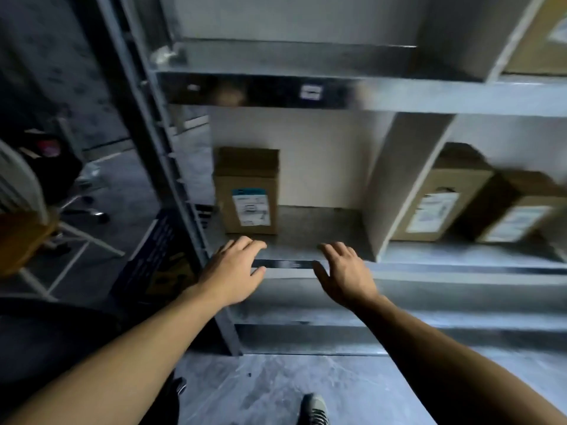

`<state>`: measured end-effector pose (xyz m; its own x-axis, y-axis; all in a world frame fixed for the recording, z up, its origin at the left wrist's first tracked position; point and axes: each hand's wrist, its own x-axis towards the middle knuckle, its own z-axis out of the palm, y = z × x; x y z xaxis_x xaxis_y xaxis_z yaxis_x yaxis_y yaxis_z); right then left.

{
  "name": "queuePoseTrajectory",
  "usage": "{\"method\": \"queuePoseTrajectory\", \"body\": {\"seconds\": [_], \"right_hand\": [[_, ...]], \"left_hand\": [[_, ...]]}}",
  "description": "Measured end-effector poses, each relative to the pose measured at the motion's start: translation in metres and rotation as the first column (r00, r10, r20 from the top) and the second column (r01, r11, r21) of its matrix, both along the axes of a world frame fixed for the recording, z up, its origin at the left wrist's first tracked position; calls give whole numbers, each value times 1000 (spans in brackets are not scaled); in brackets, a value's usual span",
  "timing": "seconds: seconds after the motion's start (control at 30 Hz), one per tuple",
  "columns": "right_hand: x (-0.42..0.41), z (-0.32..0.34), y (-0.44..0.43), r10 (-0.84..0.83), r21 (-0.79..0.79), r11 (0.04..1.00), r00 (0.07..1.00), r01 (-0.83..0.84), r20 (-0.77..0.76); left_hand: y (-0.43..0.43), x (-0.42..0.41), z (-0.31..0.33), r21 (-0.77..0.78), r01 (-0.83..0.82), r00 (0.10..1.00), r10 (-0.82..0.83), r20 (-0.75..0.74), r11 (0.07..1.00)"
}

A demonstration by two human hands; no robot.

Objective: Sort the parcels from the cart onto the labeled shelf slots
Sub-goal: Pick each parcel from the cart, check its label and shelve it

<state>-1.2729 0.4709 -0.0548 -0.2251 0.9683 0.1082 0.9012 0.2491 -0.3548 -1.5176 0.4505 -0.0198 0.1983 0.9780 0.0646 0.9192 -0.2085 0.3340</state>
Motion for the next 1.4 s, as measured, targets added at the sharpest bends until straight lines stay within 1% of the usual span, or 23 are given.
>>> {"method": "queuePoseTrajectory", "body": {"seconds": [0.07,0.13,0.2,0.3,0.47,0.63,0.8,0.97,1.1,1.27,1.4], "right_hand": [[32,11,-18,-51,48,998,992,46,117],[69,18,-34,-125,63,991,973,114,196],[112,23,-51,-205,72,978,948,194,244],[186,31,-82,-336,104,942,901,319,274],[334,46,-147,-532,172,847,789,504,309],[491,66,-222,-709,219,699,617,681,341],[617,87,-290,-765,200,603,490,772,417],[703,95,-332,-807,209,523,402,826,433],[770,90,-350,-856,179,413,314,893,412],[861,84,-361,-876,161,293,197,942,440],[930,90,-367,-898,146,176,98,974,429]], "left_hand": [[7,36,4,4,57,998,-57,-15,998],[13,77,8,16,132,991,-131,-41,991],[17,126,12,36,224,973,-221,-63,974],[18,209,20,58,365,930,-360,-78,929],[2,383,35,99,547,837,-539,-100,831],[-30,561,49,154,649,761,-637,-126,745],[-68,708,61,148,757,653,-743,-146,636],[-90,817,66,143,825,565,-805,-182,547],[-98,903,68,148,878,477,-858,-188,456],[-92,1022,59,156,922,379,-909,-171,355],[-92,1115,62,152,957,271,-945,-185,245]]}}
